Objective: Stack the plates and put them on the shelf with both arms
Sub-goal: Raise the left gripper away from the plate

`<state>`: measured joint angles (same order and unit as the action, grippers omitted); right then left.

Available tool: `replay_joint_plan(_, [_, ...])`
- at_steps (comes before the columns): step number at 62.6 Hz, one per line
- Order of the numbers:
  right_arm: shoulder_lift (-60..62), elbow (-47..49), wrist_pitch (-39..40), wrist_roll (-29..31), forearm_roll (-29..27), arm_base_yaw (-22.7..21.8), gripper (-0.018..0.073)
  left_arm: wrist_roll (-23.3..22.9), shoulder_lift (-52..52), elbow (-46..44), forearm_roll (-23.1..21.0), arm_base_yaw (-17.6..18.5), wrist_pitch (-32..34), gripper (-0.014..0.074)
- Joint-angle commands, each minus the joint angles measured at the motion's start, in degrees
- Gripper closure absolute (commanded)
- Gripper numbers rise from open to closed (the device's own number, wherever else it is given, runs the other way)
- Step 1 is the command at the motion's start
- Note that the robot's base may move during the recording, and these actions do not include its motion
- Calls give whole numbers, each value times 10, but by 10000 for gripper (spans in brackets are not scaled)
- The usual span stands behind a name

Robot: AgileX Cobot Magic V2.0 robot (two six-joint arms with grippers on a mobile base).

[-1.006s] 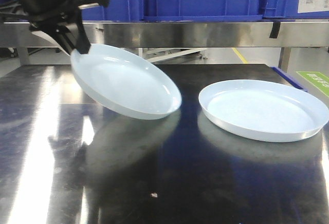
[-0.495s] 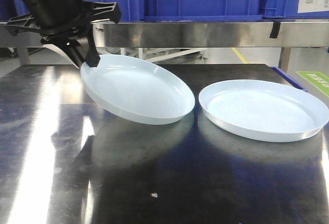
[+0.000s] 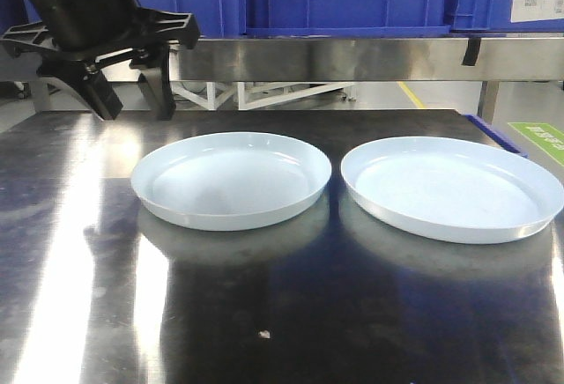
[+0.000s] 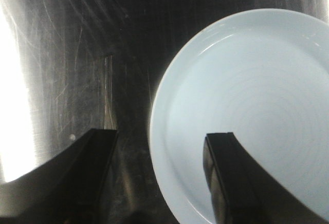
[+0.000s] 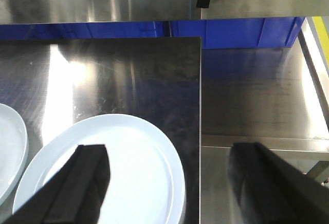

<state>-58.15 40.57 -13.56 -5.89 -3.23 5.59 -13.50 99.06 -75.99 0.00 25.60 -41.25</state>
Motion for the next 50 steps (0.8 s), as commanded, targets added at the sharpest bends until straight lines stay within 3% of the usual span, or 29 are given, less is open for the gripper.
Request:
replay_joint_plan(1, [6,21,40,6,-1,1,-32,-5,-26,-29,0,5,11,201])
replay_joint_plan(3, [6,21,40,6,-1,1,-32,-5,-27,-34,0,5,5,253])
replay_joint_plan(8, [6,21,40,6,-1,1,-32,-5,-32,-49,0,5,-5,534])
replay_joint_plan(12, [6,21,40,6,-1,1,-32,-4,-41,-60,0,5,-3,475])
replay_joint_plan(26, [6,21,40,6,-1,1,-32,-9,-114,-73,0,-6,41,496])
replay_joint_plan(38, [6,21,40,6,-1,1,-32,-35,-201,-68,0,-49,68,496])
replay_joint_plan(50, [6,21,39,6,-1,1,-32,-34,-295,-8,38,-90,74,496])
